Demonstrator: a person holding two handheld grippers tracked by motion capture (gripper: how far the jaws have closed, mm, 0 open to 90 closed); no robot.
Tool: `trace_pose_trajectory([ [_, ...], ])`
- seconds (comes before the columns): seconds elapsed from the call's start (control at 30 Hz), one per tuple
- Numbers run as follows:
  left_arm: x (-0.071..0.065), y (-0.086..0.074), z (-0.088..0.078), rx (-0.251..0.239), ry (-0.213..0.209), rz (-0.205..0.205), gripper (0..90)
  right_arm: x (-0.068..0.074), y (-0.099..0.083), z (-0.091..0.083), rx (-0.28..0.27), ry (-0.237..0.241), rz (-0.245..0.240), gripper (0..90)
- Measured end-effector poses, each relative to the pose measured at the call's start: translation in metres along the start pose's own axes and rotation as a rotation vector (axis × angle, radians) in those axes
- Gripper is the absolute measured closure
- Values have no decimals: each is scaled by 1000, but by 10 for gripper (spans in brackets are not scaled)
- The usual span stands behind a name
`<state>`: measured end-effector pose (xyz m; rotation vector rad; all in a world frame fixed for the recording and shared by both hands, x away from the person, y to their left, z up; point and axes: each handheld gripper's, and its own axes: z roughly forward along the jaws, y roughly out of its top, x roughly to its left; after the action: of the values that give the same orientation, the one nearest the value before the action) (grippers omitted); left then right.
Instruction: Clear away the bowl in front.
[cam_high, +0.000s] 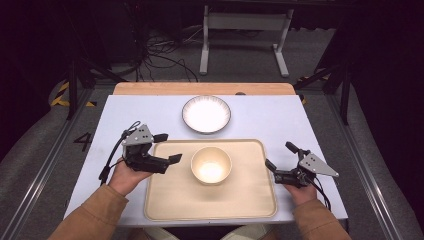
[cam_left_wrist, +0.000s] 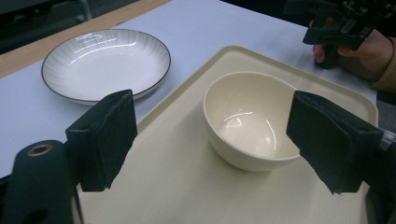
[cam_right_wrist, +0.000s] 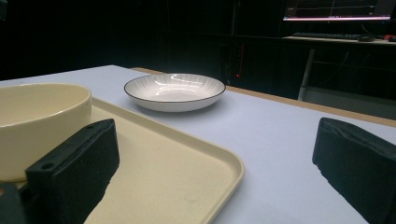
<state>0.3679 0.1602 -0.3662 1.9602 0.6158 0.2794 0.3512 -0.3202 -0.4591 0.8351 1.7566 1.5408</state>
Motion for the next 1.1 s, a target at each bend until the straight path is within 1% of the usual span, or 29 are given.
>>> trace_pose_trajectory([
  [0.13, 2, -9, -7, -39, 9, -5, 149, 0, 0, 0, -1, 2, 1, 9],
  [0.17, 2, -11, -8, -50, 9, -12, 143, 0, 0, 0, -1, 1, 1, 9],
  [0.33, 4, -23, -15, -104, 21, -16, 107, 0, 0, 0, -3, 4, -5, 9],
  [0.47, 5, -32, -20, -129, 20, -26, 108, 0, 0, 0, -4, 4, -5, 9],
  [0.5, 6, -34, -22, -128, 22, -24, 108, 0, 0, 0, -4, 4, -5, 9],
  [0.53, 7, -37, -23, -137, 25, -32, 108, 0, 0, 0, -4, 4, -5, 9],
  [0.6, 9, -42, -26, -148, 32, -36, 108, 0, 0, 0, -4, 3, -5, 9],
  [0.63, 10, -45, -28, -158, 31, -46, 107, 0, 0, 0, -5, 2, -5, 9],
  [0.73, 12, -50, -30, -173, 36, -50, 100, 0, 0, 0, -5, 0, -5, 8],
  [0.77, 14, -55, -33, -183, 43, -55, 95, 0, 0, 0, -6, 0, -5, 8],
  [0.8, 14, -55, -33, -183, 43, -55, 93, 0, 0, 0, -6, 0, -5, 8],
  [0.83, 14, -59, -35, -190, 46, -61, 93, 1, 0, 0, -7, 0, -2, 7],
  [0.93, 15, -65, -38, -209, 52, -49, 83, 0, 0, 0, -7, -2, -3, 8],
  [1.1, 17, -73, -40, -222, 64, -54, 61, 0, 0, -1, -8, -1, -4, 7],
])
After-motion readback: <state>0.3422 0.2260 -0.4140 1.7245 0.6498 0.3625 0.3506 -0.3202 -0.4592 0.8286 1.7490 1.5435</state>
